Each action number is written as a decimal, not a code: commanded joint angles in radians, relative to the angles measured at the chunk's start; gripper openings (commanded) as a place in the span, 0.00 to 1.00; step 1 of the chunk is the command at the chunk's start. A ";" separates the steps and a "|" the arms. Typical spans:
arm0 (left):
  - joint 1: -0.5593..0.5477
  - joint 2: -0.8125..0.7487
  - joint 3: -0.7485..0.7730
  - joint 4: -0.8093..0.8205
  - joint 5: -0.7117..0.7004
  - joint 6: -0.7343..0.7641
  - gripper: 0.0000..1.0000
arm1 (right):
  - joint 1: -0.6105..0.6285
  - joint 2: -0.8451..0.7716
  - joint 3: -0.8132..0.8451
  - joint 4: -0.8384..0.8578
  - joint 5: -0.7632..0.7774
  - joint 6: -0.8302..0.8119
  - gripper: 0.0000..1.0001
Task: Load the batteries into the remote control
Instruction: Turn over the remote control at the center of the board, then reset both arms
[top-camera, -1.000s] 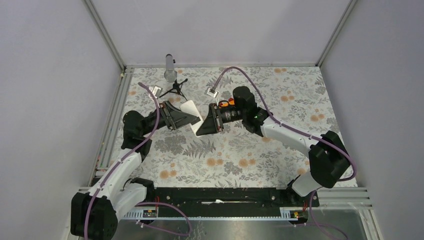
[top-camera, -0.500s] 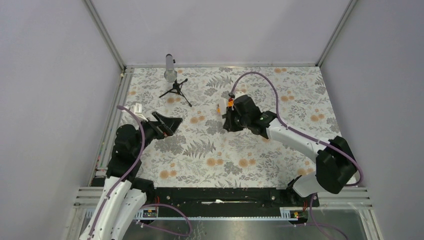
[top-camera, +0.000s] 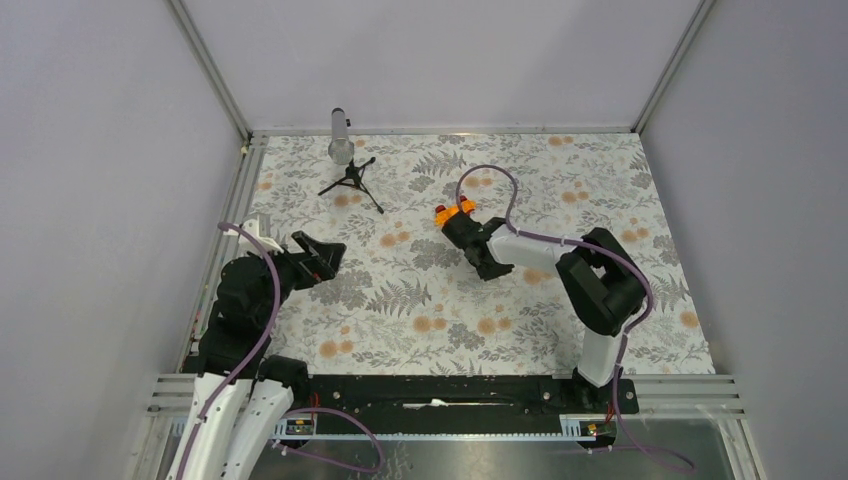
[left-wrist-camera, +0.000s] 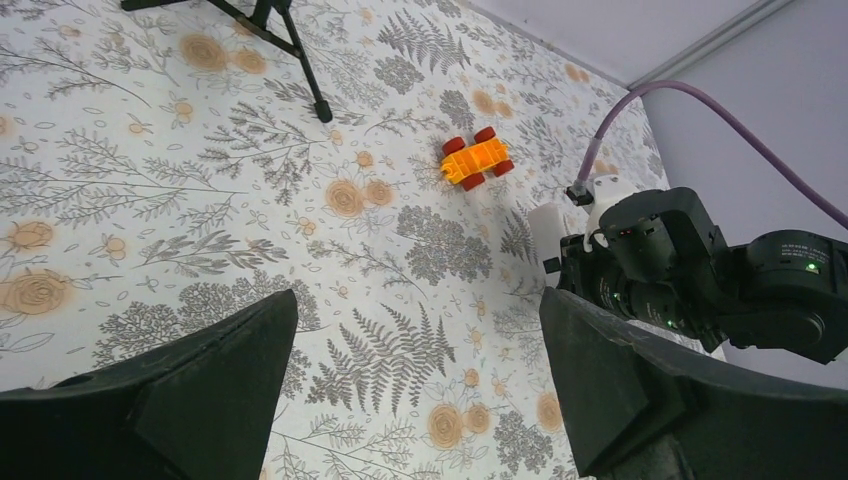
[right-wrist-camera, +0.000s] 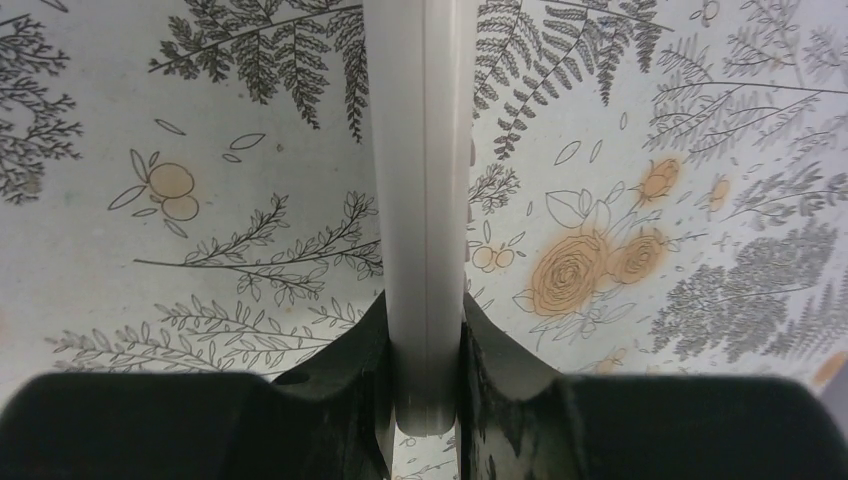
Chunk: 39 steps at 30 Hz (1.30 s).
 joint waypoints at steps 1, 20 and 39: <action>0.006 -0.024 0.035 -0.015 -0.051 0.033 0.99 | 0.024 0.066 0.080 -0.090 0.120 -0.019 0.00; 0.006 0.079 0.181 -0.159 -0.103 0.047 0.99 | 0.009 -0.240 0.158 -0.085 -0.255 0.006 0.68; 0.006 0.020 0.441 -0.259 -0.324 0.232 0.99 | -0.123 -1.132 -0.079 0.298 0.615 -0.284 1.00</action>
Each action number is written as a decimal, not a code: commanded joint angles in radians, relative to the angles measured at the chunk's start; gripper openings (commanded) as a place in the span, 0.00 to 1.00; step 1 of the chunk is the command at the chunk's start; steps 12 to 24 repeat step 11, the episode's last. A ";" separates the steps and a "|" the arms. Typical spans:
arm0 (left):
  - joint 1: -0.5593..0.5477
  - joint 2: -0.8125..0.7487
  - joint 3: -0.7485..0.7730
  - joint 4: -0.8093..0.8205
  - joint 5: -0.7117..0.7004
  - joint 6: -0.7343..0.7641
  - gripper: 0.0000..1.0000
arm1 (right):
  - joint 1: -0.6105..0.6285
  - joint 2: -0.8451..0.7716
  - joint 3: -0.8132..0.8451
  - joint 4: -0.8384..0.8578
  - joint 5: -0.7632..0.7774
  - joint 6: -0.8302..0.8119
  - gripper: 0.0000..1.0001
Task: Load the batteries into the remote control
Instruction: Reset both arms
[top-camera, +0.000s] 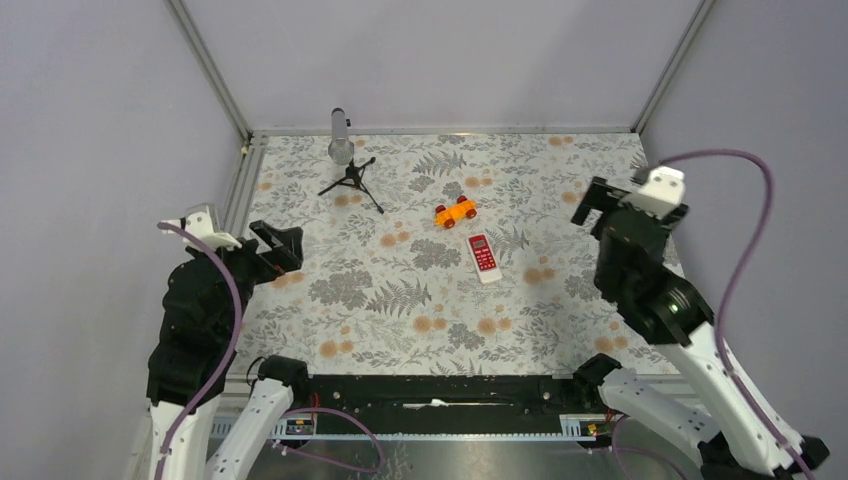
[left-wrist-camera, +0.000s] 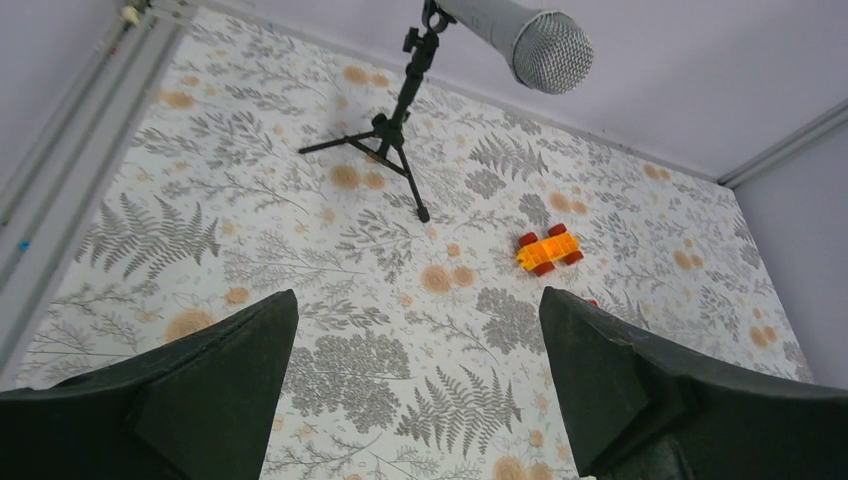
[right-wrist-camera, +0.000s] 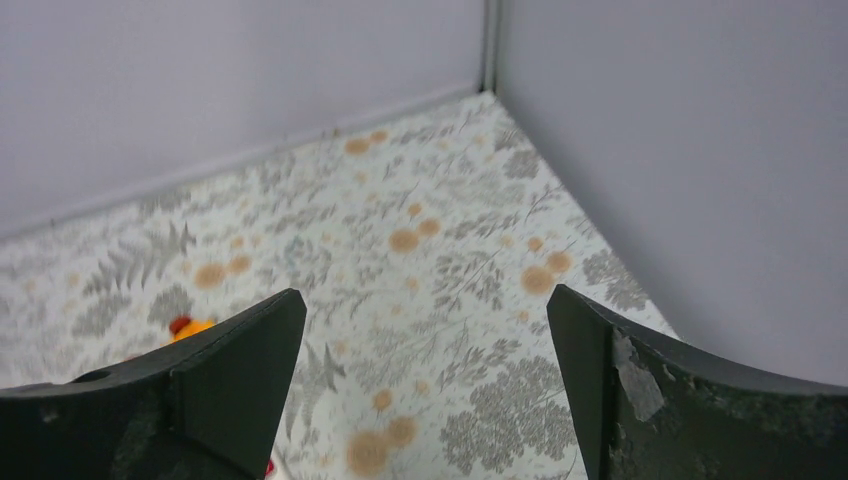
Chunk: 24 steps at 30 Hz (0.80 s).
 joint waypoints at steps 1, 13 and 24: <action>0.006 -0.048 0.048 0.017 -0.080 0.078 0.99 | -0.001 -0.139 -0.056 0.206 0.182 -0.138 1.00; 0.006 -0.114 0.059 0.020 -0.156 0.121 0.99 | -0.001 -0.170 -0.001 0.114 0.157 -0.060 0.99; 0.006 -0.114 0.059 0.020 -0.156 0.121 0.99 | -0.001 -0.170 -0.001 0.114 0.157 -0.060 0.99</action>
